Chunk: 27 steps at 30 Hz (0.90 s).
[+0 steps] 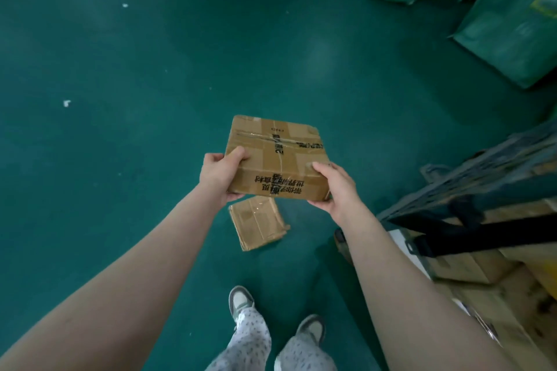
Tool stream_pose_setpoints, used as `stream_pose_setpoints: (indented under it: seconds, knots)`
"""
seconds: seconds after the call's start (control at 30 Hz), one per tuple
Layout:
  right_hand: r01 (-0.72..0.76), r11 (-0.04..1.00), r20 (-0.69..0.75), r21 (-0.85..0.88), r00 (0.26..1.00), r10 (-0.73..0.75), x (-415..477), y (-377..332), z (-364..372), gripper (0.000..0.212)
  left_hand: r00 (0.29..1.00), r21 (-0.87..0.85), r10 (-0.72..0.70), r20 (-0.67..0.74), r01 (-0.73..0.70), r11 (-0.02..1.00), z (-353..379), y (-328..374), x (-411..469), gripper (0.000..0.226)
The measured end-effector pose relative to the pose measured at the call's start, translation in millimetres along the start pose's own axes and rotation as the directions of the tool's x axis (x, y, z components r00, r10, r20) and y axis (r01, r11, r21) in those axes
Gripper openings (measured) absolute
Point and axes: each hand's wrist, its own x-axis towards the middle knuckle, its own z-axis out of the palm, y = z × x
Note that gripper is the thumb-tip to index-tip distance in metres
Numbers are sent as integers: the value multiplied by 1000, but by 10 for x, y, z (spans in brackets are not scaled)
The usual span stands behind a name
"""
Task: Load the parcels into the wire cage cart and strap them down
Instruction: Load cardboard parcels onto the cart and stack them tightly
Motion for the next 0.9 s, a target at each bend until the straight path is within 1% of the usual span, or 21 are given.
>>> stream_pose_setpoints:
  seconds: [0.17,0.23,0.37,0.47,0.57,0.77,0.83,0.9]
  knots:
    - [-7,1000,-86,20,996,8,-488,108,-340,32,998,34,-38,42,37,999,75,-229,-497,51]
    - [9,999,-118,49,993,-3,-657,143,-483,26,998,54,-17,62,13,998,120,-284,-677,50]
    - [54,994,-150,97,988,-39,-953,226,-732,24,994,54,20,112,-26,998,207,-368,-988,46]
    - [73,987,-175,141,983,-48,-1246,376,-959,10,989,89,41,145,-54,995,248,-504,-1265,46]
    - [62,979,-214,193,977,-20,-1577,590,-1210,15,983,144,33,181,-59,988,271,-740,-1562,47]
    - [74,961,-283,268,959,5,-2280,1166,-1784,17,956,253,15,291,-92,963,379,-1311,-2212,46]
    - [78,951,-338,299,941,29,-2518,1364,-2009,14,939,291,6,345,-113,950,449,-1499,-2454,48]
    - [91,940,-401,330,915,52,-2744,1543,-2241,18,917,327,-12,399,-130,936,538,-1683,-2693,51]
